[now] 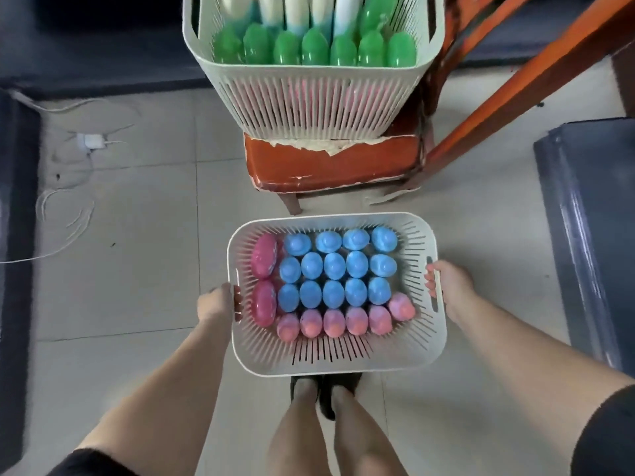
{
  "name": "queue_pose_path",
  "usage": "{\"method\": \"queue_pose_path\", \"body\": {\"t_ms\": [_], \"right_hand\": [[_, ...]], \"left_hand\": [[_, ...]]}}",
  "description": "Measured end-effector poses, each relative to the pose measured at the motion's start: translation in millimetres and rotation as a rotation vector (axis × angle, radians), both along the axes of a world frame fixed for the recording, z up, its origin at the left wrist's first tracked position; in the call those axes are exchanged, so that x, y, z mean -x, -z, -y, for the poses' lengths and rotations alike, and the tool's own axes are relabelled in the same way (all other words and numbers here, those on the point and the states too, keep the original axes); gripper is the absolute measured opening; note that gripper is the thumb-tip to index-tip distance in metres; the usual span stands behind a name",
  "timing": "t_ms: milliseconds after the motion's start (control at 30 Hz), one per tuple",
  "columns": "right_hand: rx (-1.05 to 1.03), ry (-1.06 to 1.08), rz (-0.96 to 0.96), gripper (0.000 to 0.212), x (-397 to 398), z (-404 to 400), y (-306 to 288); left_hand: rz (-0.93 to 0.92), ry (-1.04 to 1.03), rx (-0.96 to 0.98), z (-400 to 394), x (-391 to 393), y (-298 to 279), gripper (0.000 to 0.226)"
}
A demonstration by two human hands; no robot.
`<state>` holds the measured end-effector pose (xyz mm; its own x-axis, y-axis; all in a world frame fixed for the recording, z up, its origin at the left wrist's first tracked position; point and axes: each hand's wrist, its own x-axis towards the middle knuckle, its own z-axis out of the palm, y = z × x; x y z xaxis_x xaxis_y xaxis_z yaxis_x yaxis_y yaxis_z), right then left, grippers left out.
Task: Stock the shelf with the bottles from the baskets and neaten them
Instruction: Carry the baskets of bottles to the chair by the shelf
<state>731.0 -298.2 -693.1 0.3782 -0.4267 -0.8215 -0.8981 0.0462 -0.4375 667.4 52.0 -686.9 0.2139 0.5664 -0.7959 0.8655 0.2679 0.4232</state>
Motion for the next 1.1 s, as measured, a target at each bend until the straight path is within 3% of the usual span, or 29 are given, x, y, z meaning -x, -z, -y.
{"method": "queue_pose_path", "body": {"t_ms": [300,633,767,867,967,1100], "right_hand": [[0.012,-0.01,-0.021,0.017,-58.4,11.1,159.9],[-0.003,-0.059,0.023,0.02,-80.5,20.5,285.5],[0.039,-0.075,0.063,0.021,-81.7,19.1,298.5],[0.207,-0.233,0.063,0.022,-74.6,13.2,295.8],[0.269,-0.375,-0.007,0.032,-71.8,10.6,284.7],[0.353,-0.455,-0.055,0.03,-67.4,3.1,251.0]], "left_hand": [[-0.031,0.1,-0.031,15.2,-71.2,166.8,0.031],[-0.04,-0.007,-0.024,31.0,-56.3,294.2,0.03],[0.054,-0.033,-0.024,33.1,-54.9,296.4,0.031],[0.07,0.006,-0.011,33.1,-54.1,285.7,0.031],[0.057,0.097,-0.008,32.6,-51.5,276.4,0.028],[0.064,0.224,0.014,30.6,-46.9,249.6,0.023]]}}
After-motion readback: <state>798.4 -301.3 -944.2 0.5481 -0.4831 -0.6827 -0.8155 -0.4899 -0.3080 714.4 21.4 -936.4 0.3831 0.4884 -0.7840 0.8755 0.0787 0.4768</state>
